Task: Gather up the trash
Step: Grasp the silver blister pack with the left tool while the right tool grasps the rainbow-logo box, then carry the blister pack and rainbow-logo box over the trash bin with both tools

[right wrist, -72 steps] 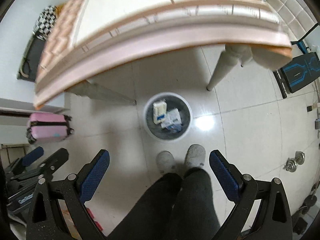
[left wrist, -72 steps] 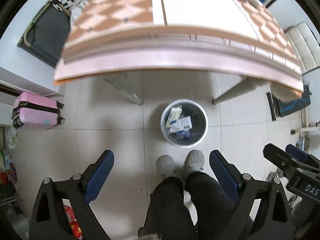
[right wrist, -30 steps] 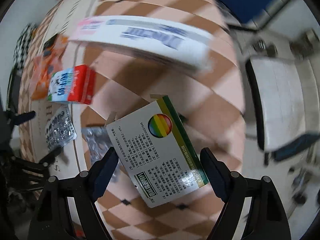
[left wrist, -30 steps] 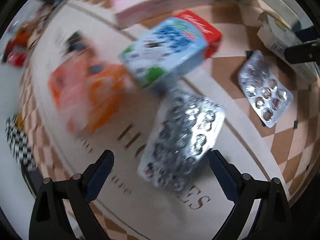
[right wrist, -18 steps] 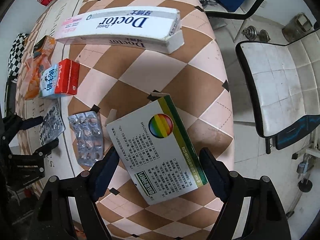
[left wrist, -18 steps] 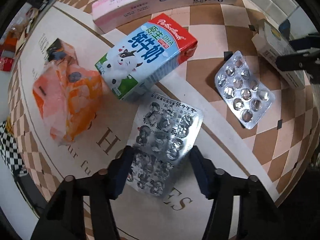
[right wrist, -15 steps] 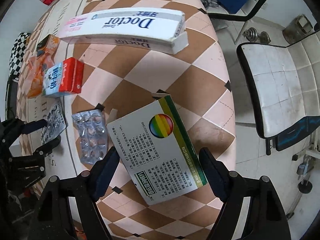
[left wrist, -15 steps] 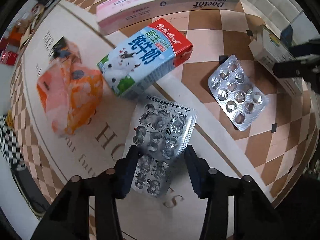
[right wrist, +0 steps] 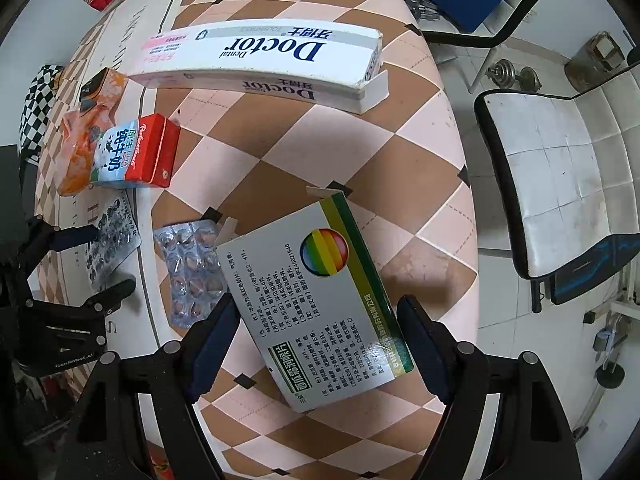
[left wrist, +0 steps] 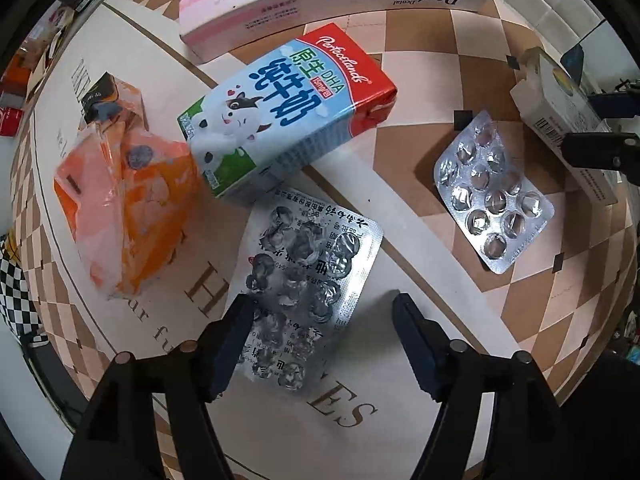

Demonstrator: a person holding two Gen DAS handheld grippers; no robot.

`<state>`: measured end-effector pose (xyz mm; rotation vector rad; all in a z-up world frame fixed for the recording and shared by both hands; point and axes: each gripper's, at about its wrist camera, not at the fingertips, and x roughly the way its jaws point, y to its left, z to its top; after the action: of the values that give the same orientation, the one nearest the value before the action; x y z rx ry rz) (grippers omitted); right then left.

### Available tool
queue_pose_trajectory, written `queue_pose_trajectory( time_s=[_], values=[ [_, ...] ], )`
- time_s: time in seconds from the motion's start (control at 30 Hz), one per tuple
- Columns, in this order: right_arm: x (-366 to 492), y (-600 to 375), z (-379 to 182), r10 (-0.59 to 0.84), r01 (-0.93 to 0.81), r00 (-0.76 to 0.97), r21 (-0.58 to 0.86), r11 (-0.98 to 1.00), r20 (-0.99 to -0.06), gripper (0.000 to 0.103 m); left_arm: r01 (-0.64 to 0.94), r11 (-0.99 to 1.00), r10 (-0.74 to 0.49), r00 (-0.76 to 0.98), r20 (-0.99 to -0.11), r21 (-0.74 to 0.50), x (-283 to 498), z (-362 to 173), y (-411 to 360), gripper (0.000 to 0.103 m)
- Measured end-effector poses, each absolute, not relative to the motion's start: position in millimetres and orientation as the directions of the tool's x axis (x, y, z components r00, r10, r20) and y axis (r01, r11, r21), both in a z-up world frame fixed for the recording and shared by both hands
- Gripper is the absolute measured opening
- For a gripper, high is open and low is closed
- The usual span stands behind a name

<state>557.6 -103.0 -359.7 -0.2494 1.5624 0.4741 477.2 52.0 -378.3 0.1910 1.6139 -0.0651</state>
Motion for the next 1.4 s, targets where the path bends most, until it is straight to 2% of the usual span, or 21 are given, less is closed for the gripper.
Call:
queue_pose_trajectory(
  time_s=[0.13,0.23,0.37,0.4,0.47,0.53,0.7,0.9,1.07,1.27,1.4],
  values=[
    [556.7,-104.6,-355.3,0.149,-0.438,-0.057,0.159,0.885,-0.987,0.082,0.127,0.988,0.087,-0.004,-0.996,0.085,475.3,-360.6,64.7,0.069],
    [557.7,-106.7,-353.7,0.161,-0.433,-0.060,0.171,0.885,-0.985,0.082,0.157,0.983,0.095,0.019,-0.995,0.097,474.4,-349.4,70.3,0.069],
    [562.6,-106.9,-357.5,0.156,-0.429,-0.061,0.167,0.888,-0.986,0.081,0.209,0.974,0.105,-0.044,-0.994,0.094,481.1,-365.1,66.0,0.070],
    [563.9,-107.3,-358.2,0.156,-0.427,-0.062,0.167,0.889,-0.986,0.081,0.217,0.973,0.100,-0.072,-0.992,0.082,484.6,-373.5,66.5,0.075],
    [565.7,-107.0,-358.0,0.153,-0.427,-0.060,0.164,0.889,-0.986,0.081,0.196,0.978,0.083,-0.075,-0.994,0.067,491.0,-378.6,72.0,0.078],
    [568.2,-107.8,-356.9,0.157,-0.425,-0.059,0.167,0.890,-0.986,0.081,0.156,0.988,0.031,-0.095,-0.995,0.016,494.3,-382.6,77.4,0.075],
    [570.6,-108.9,-357.1,0.163,-0.427,-0.058,0.172,0.888,-0.985,0.080,0.125,0.992,0.019,-0.057,-0.998,0.012,483.4,-376.9,75.8,0.069],
    [558.3,-106.6,-352.2,0.180,-0.440,-0.053,0.185,0.879,-0.982,0.079,0.069,0.998,0.014,-0.005,-1.000,0.014,432.7,-362.3,54.4,0.069],
    [530.4,-111.4,-345.1,0.203,-0.434,-0.043,0.202,0.878,-0.978,0.079,-0.050,0.999,0.009,0.076,-0.997,0.005,389.5,-332.1,43.3,0.068],
    [462.9,-119.2,-330.0,0.239,-0.439,-0.033,0.229,0.869,-0.970,0.078,-0.233,0.969,-0.037,0.203,-0.978,-0.085,312.5,-293.0,40.2,0.068],
    [406.0,-127.7,-314.5,0.263,-0.442,0.001,0.236,0.865,-0.965,0.078,-0.281,0.952,-0.036,0.297,-0.954,-0.123,267.0,-263.7,47.2,0.068]
  ],
)
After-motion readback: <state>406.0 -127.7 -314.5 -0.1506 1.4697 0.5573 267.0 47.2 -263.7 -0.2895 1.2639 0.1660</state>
